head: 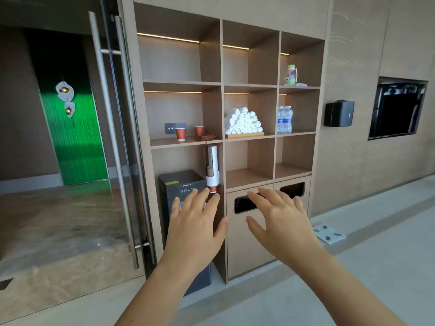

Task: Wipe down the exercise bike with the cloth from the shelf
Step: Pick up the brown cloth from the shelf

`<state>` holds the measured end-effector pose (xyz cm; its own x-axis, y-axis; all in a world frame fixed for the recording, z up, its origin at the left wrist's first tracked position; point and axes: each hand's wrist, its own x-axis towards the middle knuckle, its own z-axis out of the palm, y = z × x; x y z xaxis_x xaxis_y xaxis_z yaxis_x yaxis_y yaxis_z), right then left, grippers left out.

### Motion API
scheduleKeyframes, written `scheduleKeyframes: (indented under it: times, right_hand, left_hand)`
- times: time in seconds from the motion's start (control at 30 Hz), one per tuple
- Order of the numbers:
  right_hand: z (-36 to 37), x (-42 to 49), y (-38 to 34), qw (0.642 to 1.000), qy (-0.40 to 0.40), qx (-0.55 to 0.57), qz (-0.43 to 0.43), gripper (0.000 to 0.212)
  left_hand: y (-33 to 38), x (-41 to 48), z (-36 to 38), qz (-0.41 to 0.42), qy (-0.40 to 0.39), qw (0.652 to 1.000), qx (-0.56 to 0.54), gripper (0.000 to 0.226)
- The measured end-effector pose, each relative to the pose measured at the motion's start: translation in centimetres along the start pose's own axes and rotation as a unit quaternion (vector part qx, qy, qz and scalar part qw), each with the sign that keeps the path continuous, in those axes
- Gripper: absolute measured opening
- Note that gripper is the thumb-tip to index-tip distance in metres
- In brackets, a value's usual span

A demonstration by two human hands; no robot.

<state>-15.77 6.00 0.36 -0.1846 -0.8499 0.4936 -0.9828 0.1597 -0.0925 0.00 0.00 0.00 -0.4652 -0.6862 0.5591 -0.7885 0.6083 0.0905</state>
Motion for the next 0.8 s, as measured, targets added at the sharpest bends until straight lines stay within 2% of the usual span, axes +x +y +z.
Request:
scheduleKeyframes:
  times: [0.13,0.47,0.67,0.8]
  right_hand:
    - [3.3,4.5,-1.9,1.000,0.009,-0.002,-0.012,0.054]
    - [12.5,17.8,-9.1,1.000,-0.009,0.019,-0.018,0.053]
    - [17.2,23.6,-10.3,0.999,-0.036,0.022,-0.022,0.053]
    - [20.0,27.6,-9.5,0.999,-0.026,0.029,-0.021,0.052]
  left_hand:
    - [-4.3,3.3,2.6,0.010,0.027,1.000,0.009,0.054]
    - [-18.0,13.1,8.1,0.011,0.010,1.000,0.015,0.054]
    - [-22.2,16.5,12.8,-0.015,-0.030,0.999,-0.011,0.054]
    - [-24.3,19.8,15.7,-0.027,-0.041,0.999,0.004,0.054]
